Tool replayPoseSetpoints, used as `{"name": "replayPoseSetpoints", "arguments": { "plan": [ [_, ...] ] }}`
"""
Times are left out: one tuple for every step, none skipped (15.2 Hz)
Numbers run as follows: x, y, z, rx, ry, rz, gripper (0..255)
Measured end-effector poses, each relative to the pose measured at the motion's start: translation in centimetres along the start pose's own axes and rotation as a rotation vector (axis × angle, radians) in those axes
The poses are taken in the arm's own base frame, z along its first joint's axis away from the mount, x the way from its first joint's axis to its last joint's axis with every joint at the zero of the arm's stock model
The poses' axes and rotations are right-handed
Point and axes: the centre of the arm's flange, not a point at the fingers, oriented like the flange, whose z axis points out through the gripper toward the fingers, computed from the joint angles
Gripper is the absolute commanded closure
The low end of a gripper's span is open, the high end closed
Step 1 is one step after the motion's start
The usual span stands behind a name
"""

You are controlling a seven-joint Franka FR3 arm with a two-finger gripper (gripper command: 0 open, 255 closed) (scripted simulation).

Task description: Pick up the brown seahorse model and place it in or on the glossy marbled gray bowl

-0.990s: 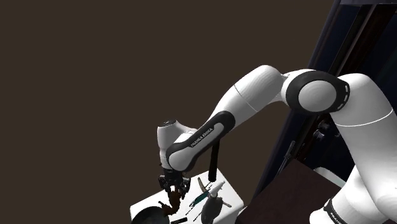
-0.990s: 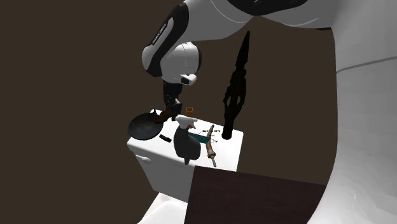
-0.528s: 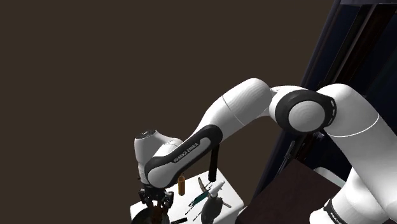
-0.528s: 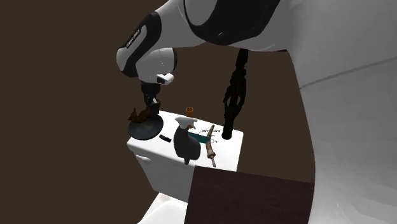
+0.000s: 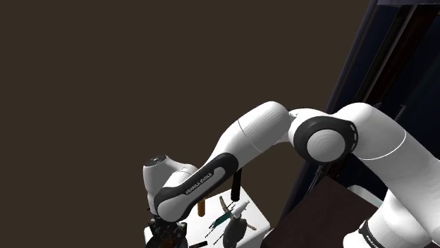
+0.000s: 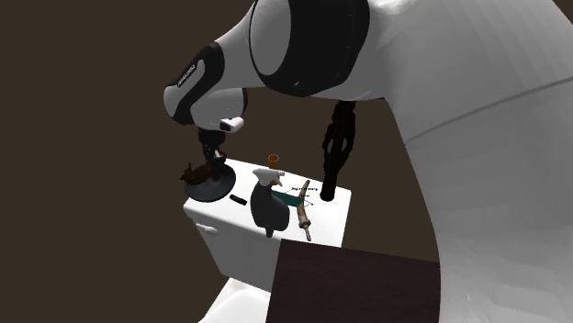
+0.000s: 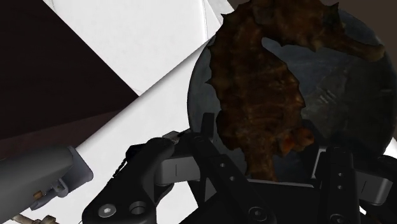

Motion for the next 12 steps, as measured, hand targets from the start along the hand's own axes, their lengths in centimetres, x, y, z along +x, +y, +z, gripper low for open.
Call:
{"name": "replayPoseSetpoints", "arguments": {
  "plan": [
    [0.1, -0.2, 0.5, 0.000, 0.000, 0.000, 255],
    [0.2, -0.2, 1.0, 0.000, 0.000, 0.000, 255],
    [0.4, -0.3, 1.6, 0.000, 0.000, 0.000, 255],
    [0.5, -0.3, 2.1, 0.000, 0.000, 0.000, 255],
    [0.6, -0.4, 2.5, 0.000, 0.000, 0.000, 255],
    [0.7, -0.5, 2.7, 0.000, 0.000, 0.000, 255],
    [0.7, -0.5, 2.8, 0.000, 0.000, 0.000, 255],
    [0.7, -0.5, 2.8, 0.000, 0.000, 0.000, 255],
    [0.7, -0.5, 2.8, 0.000, 0.000, 0.000, 255],
    [0.7, -0.5, 2.9, 0.000, 0.000, 0.000, 255],
    [0.7, -0.5, 2.9, 0.000, 0.000, 0.000, 255],
    [0.7, -0.5, 2.9, 0.000, 0.000, 0.000, 0]
  ]
}}
